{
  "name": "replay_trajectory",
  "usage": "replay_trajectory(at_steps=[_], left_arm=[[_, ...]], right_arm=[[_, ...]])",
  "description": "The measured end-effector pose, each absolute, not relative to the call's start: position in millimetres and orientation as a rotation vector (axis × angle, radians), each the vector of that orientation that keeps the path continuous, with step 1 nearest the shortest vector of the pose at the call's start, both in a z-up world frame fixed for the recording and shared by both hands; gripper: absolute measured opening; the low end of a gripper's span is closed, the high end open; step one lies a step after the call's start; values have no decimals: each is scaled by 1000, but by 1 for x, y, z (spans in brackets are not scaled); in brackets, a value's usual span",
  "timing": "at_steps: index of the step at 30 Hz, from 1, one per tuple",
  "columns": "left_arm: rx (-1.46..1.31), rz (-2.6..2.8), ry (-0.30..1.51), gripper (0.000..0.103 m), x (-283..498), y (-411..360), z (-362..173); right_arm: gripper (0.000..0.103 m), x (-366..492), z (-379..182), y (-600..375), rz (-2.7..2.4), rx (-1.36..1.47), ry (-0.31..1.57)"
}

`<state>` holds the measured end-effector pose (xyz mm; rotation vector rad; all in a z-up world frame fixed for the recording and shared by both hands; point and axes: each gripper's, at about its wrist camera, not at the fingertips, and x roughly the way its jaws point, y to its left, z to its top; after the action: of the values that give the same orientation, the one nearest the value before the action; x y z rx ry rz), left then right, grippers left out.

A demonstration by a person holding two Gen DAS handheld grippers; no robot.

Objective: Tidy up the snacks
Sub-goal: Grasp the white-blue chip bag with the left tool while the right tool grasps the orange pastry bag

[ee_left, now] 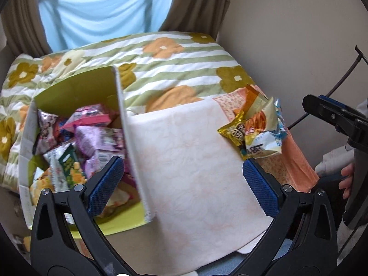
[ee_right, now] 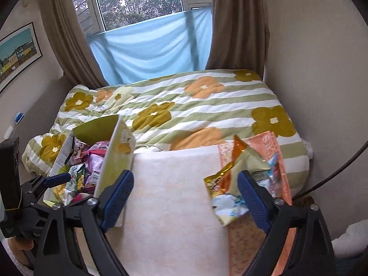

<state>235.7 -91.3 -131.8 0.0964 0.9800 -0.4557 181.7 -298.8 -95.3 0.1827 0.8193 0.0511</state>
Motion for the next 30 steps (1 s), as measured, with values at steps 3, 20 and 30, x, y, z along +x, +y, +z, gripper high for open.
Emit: replay_trajectory(at_steps=[3, 20, 30], left_arm=[[111, -482, 997, 102, 236, -140, -137], [59, -472, 1184, 102, 264, -280, -200], [-5, -524, 1256, 102, 282, -285, -237]], right_arm=[[99, 183, -97, -345, 26, 180, 806], [100, 269, -142, -458, 189, 125, 965], [100, 318, -200, -433, 334, 77, 1111]])
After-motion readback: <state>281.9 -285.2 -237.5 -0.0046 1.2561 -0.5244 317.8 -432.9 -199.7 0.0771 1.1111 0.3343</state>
